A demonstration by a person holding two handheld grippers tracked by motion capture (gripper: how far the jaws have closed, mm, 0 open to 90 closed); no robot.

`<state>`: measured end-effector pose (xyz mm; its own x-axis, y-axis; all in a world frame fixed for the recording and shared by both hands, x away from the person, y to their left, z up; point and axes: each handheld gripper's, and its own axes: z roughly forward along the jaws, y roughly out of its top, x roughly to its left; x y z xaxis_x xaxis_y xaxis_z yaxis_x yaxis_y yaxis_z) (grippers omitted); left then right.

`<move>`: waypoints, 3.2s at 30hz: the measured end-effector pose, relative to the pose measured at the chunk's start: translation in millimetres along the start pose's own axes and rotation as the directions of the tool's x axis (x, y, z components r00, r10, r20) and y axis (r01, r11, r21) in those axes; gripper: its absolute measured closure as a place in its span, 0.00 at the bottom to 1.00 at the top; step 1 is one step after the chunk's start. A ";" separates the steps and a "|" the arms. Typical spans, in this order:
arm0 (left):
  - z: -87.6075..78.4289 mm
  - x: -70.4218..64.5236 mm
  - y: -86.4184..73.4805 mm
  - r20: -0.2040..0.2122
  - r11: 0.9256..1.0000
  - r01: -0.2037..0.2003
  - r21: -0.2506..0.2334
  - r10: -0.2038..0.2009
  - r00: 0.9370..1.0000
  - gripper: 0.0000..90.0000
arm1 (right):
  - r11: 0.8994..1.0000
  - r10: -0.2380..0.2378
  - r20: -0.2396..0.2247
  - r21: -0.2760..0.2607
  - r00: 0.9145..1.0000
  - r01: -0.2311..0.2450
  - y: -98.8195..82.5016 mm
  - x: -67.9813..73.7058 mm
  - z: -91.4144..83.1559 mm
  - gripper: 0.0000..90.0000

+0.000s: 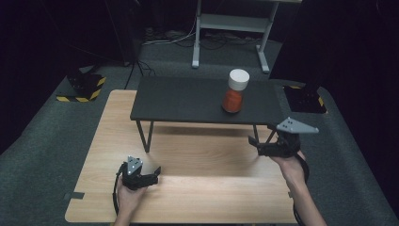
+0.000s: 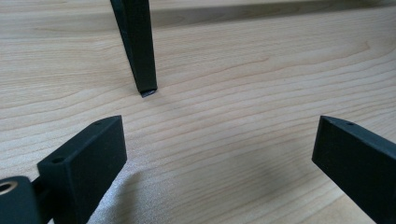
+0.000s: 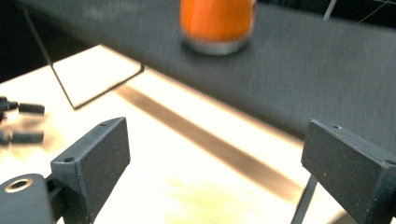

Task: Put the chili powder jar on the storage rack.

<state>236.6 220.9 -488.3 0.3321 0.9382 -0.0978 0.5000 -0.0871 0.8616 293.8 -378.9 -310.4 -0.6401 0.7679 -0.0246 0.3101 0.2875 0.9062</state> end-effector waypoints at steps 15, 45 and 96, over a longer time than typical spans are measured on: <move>0.2 -1.0 0.5 -0.008 1.000 -0.002 0.003 0.002 1.000 0.04 | 0.998 0.062 0.140 -0.024 0.988 -0.060 -141.0 21.0 18.8 0.12; -0.3 -2.3 0.2 -0.021 1.000 0.009 -0.002 -0.009 1.000 0.03 | 0.981 0.196 0.169 -0.035 0.966 -0.193 -181.9 30.6 37.2 0.11; 0.2 -4.9 1.2 -0.038 1.000 0.015 0.004 -0.015 0.999 0.03 | 0.987 0.156 0.174 0.015 0.972 -0.161 -176.0 33.7 41.7 0.11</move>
<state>235.7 216.2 -486.9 0.2940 0.9514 -0.0917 0.5081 -0.0743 0.8581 247.0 -379.7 -488.3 -0.4522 0.8908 0.0438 0.4193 0.1689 0.8920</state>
